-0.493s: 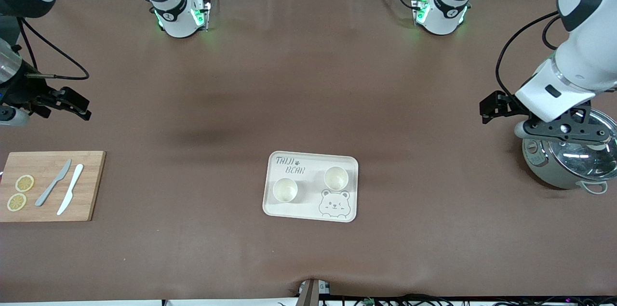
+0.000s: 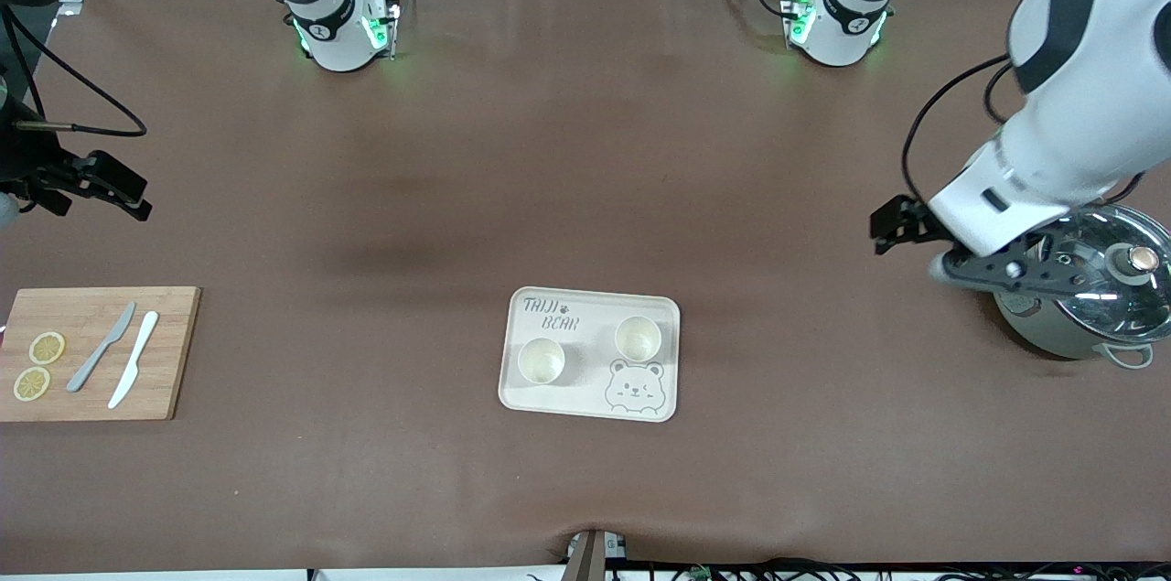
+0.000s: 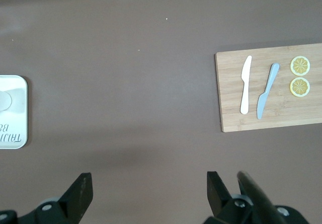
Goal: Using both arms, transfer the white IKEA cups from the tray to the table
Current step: 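Move the left gripper from the pot toward the cup on the tray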
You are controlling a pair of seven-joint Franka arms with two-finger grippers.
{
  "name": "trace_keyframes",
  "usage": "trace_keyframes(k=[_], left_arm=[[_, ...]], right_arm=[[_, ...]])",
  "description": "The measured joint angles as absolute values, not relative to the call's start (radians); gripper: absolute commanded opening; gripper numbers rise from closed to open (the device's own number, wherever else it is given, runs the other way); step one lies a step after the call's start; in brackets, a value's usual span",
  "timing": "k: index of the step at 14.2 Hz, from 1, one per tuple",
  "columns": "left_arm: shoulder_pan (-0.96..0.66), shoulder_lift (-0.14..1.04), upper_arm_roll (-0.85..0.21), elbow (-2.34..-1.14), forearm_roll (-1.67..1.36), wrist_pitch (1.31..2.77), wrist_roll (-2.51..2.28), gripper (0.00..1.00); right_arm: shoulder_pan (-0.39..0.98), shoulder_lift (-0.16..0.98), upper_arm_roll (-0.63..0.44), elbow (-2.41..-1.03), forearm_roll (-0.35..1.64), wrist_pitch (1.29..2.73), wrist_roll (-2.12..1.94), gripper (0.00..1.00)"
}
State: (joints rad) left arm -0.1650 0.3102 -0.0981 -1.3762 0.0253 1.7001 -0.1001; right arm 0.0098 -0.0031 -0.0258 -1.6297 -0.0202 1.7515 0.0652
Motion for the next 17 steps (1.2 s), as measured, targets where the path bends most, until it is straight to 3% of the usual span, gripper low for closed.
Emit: trace_keyframes(k=[5, 9, 14, 17], left_arm=[[-0.289, 0.511, -0.100, -1.362, 0.025, 1.903, -0.264, 1.00], [-0.343, 0.636, -0.100, -1.310, 0.025, 1.961, -0.317, 1.00], [-0.381, 0.721, -0.100, -1.278, 0.025, 2.029, -0.356, 1.00], [-0.398, 0.760, -0.099, -1.277, 0.025, 2.072, -0.381, 1.00]], right_arm=[[0.009, 0.001, -0.026, -1.619, -0.020, 1.744, 0.065, 1.00], [0.003, 0.022, -0.027, -1.619, -0.020, 1.743, 0.065, 1.00], [0.010, 0.040, -0.018, -1.616, 0.007, 1.741, 0.036, 1.00], [0.083, 0.102, -0.012, -1.585, 0.111, 1.756, 0.211, 1.00]])
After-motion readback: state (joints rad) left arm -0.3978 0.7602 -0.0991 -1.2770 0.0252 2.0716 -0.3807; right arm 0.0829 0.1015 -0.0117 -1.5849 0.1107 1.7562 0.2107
